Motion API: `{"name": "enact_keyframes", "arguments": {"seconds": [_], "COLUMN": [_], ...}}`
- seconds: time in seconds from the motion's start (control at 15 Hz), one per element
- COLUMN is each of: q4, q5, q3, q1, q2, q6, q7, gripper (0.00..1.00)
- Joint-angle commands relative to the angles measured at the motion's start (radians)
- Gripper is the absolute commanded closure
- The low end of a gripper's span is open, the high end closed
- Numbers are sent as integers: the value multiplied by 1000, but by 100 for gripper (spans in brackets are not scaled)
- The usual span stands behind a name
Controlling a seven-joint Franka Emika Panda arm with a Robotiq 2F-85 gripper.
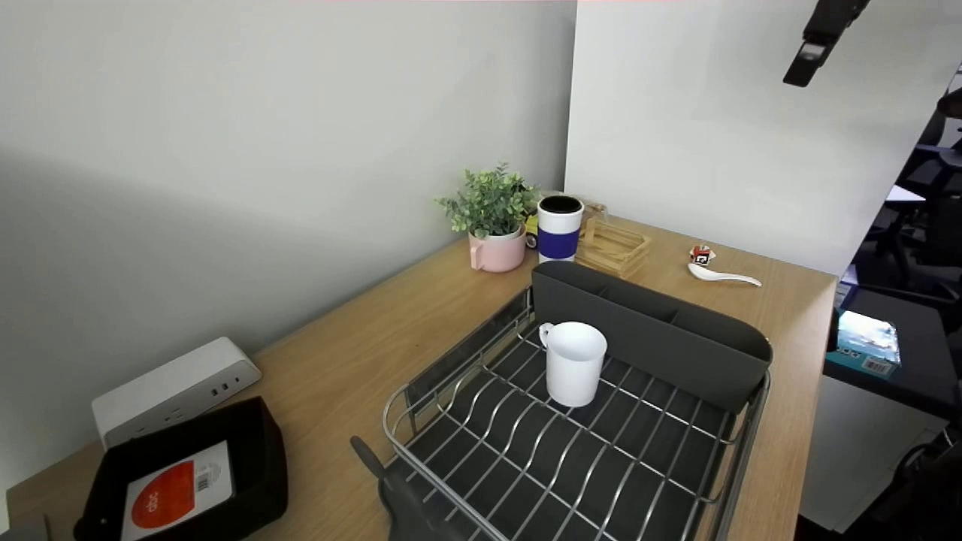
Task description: Remove the cup from the rack and put it on the table
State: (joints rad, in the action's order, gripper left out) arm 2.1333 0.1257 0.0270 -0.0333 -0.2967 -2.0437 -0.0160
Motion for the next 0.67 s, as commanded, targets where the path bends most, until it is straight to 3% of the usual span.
{"name": "enact_keyframes", "arguments": {"seconds": [0.0,0.6], "q4": [-80,-175], "q5": [18,51], "q3": [-16,-53], "q1": [13,48], "q2": [66,146], "q6": [35,112], "q7": [-29,-49], "gripper": [0,0]}}
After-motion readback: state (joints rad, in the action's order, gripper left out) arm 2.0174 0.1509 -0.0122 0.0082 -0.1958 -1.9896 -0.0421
